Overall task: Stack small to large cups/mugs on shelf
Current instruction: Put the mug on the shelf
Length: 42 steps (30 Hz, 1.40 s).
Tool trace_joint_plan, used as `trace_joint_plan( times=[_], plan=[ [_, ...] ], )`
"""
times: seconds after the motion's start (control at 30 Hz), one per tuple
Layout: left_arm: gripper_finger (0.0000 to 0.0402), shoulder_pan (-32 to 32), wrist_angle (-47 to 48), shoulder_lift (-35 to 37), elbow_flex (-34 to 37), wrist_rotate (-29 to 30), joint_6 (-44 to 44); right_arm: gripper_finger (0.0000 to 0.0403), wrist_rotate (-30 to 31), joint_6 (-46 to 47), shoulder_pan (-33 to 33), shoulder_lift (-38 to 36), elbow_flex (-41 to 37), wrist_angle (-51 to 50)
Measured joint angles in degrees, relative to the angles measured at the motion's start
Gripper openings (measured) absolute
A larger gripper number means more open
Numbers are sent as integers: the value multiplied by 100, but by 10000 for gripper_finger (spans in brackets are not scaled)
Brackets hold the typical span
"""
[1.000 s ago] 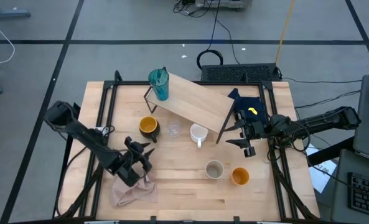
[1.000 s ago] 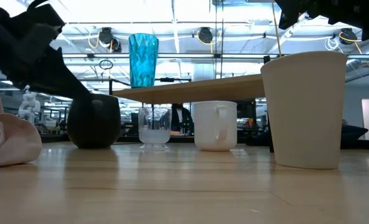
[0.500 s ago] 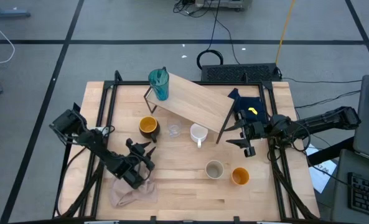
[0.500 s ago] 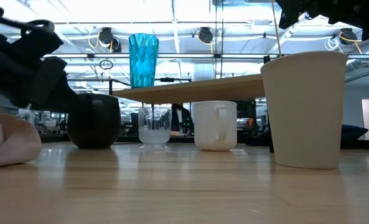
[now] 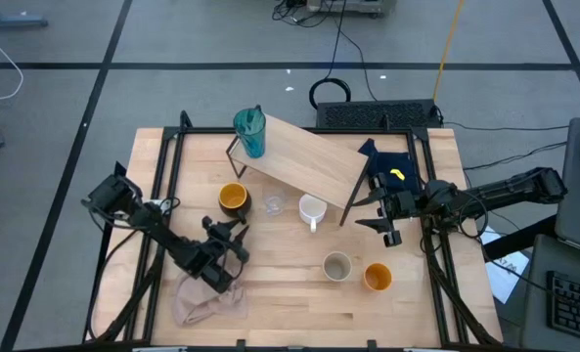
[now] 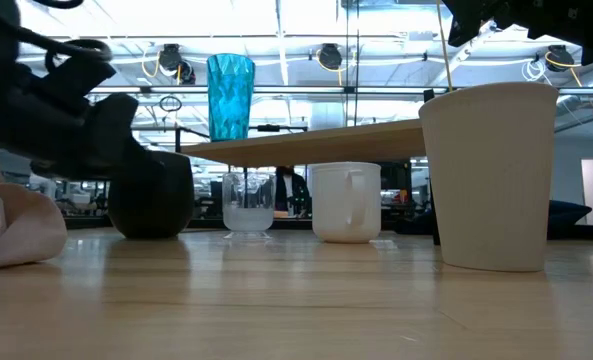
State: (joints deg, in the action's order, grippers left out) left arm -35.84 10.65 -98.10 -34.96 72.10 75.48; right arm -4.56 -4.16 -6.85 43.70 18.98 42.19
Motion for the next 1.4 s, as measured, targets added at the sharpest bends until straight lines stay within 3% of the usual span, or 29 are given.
trace_joint_plan(
  times=[0.43,0.87,0.97,1.23,1.4],
  plan=[
    [161,338,-738,-508,-1,-112,-61,183,-2,2,-1,0,0,-28],
    [157,501,-909,-501,-2,-228,-366,183,-2,1,-1,0,-1,-22],
    [134,512,-922,-501,-2,-265,-382,183,-2,2,-2,0,-2,-22],
    [30,454,-1050,-494,-2,-147,-803,183,-2,2,0,0,-2,-11],
    [27,360,-1264,-491,-7,-200,-1142,183,-2,2,0,0,-2,-2]
  ],
)
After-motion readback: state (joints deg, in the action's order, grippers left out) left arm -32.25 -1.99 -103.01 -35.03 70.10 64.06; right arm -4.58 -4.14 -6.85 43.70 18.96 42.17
